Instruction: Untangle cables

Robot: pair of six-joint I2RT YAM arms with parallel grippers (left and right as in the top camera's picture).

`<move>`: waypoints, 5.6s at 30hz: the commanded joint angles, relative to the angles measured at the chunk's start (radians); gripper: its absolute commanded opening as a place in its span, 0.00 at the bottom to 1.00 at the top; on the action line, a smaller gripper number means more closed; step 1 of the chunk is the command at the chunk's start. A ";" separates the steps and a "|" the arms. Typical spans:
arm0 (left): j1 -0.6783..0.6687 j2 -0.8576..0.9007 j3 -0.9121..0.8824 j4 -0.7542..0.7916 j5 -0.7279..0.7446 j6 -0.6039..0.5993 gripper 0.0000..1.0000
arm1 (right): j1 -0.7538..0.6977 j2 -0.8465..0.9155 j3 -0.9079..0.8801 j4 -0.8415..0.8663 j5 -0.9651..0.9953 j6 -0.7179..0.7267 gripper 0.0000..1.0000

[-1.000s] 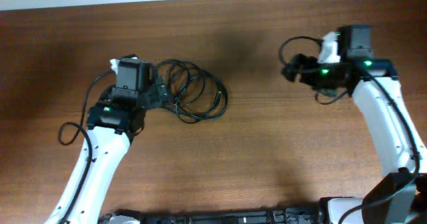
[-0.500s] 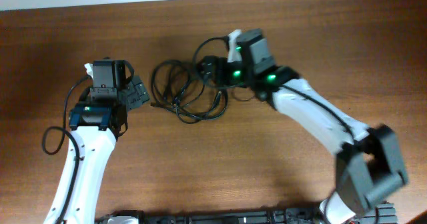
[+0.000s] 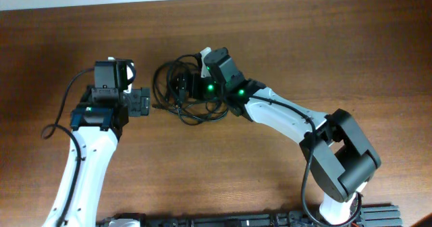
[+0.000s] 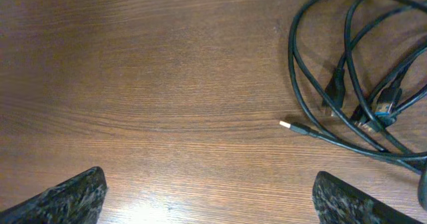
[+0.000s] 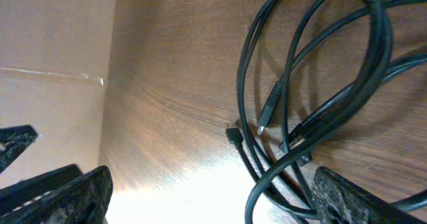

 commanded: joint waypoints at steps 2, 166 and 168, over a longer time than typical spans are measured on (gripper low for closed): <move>0.006 0.056 0.003 0.005 -0.003 0.033 0.99 | 0.053 0.010 0.007 0.002 0.046 0.002 0.92; 0.006 -0.097 0.003 0.004 0.278 0.145 0.99 | -1.031 0.087 0.693 -1.682 0.185 -0.901 0.92; 0.006 -0.097 0.003 0.004 0.278 0.145 0.99 | -1.002 0.087 0.678 -1.679 0.227 -0.898 0.92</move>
